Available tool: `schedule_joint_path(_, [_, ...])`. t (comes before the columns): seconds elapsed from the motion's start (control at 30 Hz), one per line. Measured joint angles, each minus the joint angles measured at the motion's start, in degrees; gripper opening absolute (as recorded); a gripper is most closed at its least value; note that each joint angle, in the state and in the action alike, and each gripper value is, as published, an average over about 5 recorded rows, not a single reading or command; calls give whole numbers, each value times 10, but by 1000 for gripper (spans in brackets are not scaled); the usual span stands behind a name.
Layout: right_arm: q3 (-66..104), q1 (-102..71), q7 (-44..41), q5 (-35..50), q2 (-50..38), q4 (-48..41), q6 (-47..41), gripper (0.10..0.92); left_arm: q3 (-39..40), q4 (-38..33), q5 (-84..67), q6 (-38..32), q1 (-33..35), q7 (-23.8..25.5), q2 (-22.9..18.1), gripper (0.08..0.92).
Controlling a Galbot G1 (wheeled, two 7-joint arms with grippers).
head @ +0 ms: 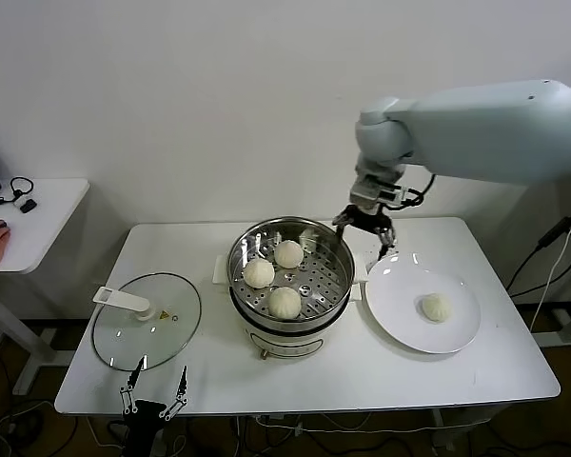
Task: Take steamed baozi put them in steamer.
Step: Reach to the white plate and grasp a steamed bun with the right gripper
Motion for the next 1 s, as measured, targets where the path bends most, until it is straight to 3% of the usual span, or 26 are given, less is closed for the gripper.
schedule_joint_path(0.47, [-65, -17, 7, 28, -113, -19, -126, 823, 0, 7, 2, -3, -6, 0, -4, 823])
schedule_joint_path(1.0, [48, -185, 39, -63, -195, -97, -174, 823, -5, 14, 3, -5, -3, 0, -4, 823])
